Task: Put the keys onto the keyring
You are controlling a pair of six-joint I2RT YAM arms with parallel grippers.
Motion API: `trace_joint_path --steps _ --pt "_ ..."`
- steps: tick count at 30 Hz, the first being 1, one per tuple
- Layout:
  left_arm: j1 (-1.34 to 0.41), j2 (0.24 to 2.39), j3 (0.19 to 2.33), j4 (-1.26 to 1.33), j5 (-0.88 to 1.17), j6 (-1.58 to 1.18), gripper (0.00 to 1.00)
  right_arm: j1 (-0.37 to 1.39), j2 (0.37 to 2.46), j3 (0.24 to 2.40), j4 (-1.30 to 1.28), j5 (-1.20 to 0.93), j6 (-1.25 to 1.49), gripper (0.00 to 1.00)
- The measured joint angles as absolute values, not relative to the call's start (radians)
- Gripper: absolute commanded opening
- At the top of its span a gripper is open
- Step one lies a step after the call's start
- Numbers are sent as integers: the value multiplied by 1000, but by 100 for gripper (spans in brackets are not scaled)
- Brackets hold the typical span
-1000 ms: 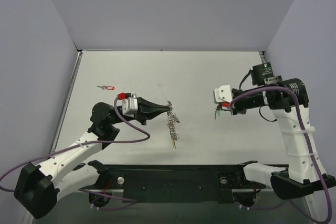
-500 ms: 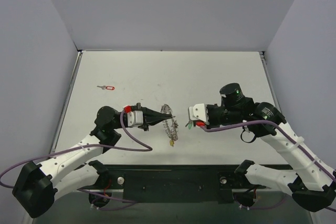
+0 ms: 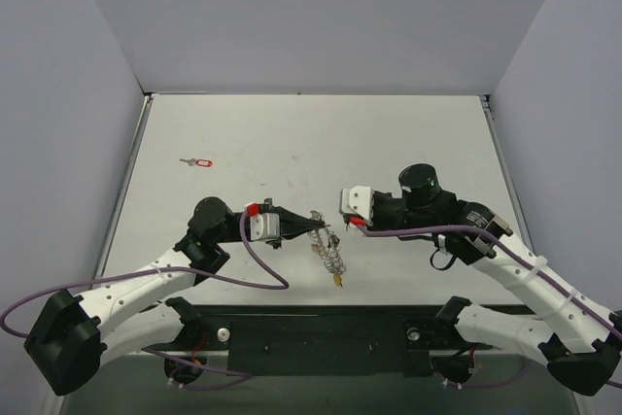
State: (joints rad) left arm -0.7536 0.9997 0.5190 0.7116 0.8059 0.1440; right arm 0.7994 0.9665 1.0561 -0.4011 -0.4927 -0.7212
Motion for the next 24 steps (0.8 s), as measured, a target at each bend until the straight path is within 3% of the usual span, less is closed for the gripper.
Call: trace_joint_path --steps 24 --pt "-776 1015 490 710 685 149 0 833 936 967 -265 -551 -754 0"
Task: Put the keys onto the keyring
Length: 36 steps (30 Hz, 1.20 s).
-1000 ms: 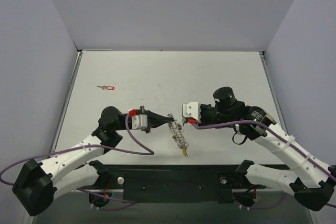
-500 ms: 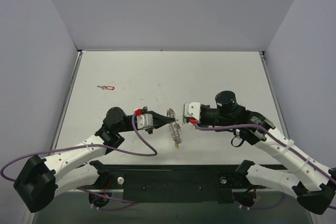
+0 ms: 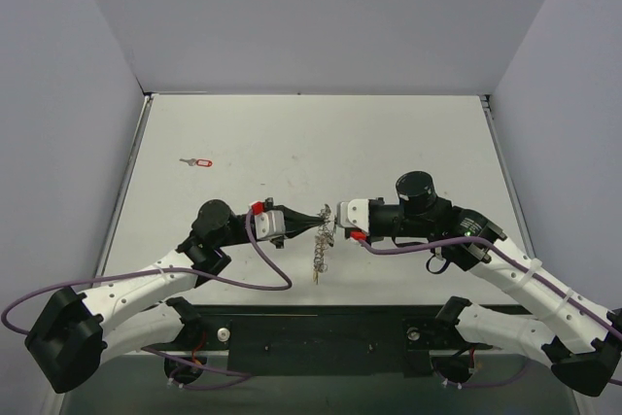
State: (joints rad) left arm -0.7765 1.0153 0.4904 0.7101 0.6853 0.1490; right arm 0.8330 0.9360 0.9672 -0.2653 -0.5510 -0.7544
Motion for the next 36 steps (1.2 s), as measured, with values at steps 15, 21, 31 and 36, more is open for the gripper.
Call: trace_joint_path --steps 15,21,31,36 --pt "-777 1015 481 718 656 150 0 834 934 966 -253 -572 -759 0" --pt "-777 1015 477 738 658 142 0 834 934 966 -241 -572 -750 0" --pt "-778 1015 477 760 659 139 0 834 934 957 -232 -572 -735 0" --pt "-778 1015 477 760 662 139 0 834 934 957 -228 -572 -730 0"
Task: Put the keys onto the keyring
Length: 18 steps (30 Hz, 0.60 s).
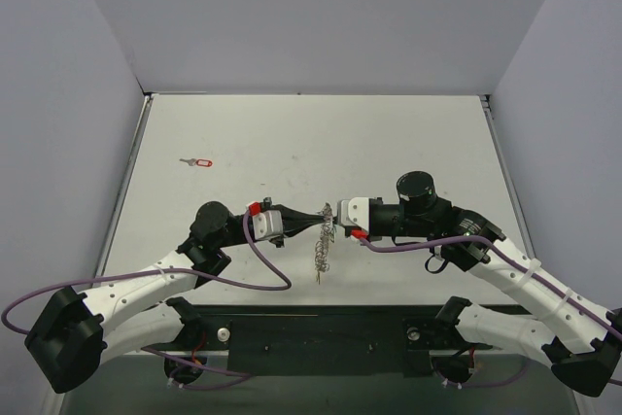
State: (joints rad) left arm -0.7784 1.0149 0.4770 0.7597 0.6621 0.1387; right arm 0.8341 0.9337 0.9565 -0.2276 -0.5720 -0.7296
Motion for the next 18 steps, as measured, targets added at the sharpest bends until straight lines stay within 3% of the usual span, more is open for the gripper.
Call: trace_joint_path --steps 18 --pt "-778 1014 477 760 662 138 0 833 934 957 -229 -564 -730 0"
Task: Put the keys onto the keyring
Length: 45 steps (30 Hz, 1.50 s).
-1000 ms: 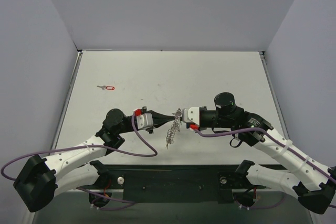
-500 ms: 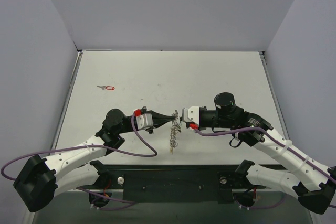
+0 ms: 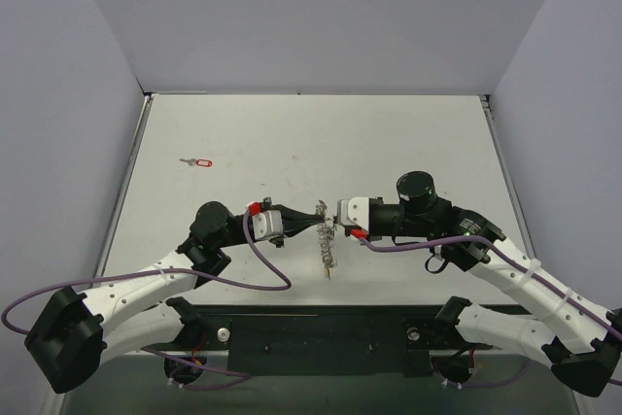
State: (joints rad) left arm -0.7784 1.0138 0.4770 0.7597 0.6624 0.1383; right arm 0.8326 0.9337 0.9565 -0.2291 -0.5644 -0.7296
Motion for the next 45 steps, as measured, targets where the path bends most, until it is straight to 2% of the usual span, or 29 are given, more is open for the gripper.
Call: trace_joint_path --steps 45 --pt "-778 1008 476 761 663 142 0 833 926 957 -197 -553 -676 0"
